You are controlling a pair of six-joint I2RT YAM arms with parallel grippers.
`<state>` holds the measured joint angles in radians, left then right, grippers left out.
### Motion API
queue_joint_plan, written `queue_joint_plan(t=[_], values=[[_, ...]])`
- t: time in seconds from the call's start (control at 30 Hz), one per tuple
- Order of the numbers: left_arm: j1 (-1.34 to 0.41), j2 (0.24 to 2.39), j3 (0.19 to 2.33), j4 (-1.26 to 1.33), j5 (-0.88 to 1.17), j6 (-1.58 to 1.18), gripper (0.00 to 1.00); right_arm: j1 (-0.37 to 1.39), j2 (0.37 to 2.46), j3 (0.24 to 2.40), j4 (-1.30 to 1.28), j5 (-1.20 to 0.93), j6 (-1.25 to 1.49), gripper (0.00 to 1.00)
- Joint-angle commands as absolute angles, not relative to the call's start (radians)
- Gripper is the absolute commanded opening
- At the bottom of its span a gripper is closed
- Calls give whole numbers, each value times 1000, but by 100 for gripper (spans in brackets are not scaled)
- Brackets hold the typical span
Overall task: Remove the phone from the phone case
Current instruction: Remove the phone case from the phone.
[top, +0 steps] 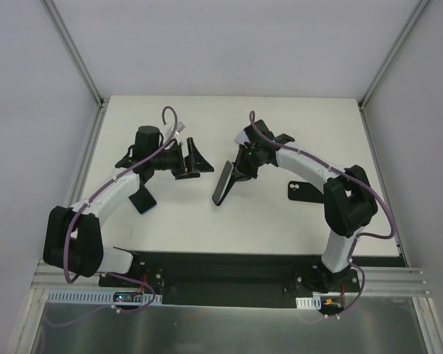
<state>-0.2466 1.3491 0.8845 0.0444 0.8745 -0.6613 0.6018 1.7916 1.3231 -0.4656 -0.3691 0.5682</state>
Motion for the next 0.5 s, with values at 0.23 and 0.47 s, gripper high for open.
queue_joint_plan(t=[0.23,0.47], values=[[-474,1480,1043,-239,511,-597,87,641,2071,1683,-781,-334,587,1],[-551,1549,1089,-334,230,-537,78,638,2048,1677,-862,-318,603,1]])
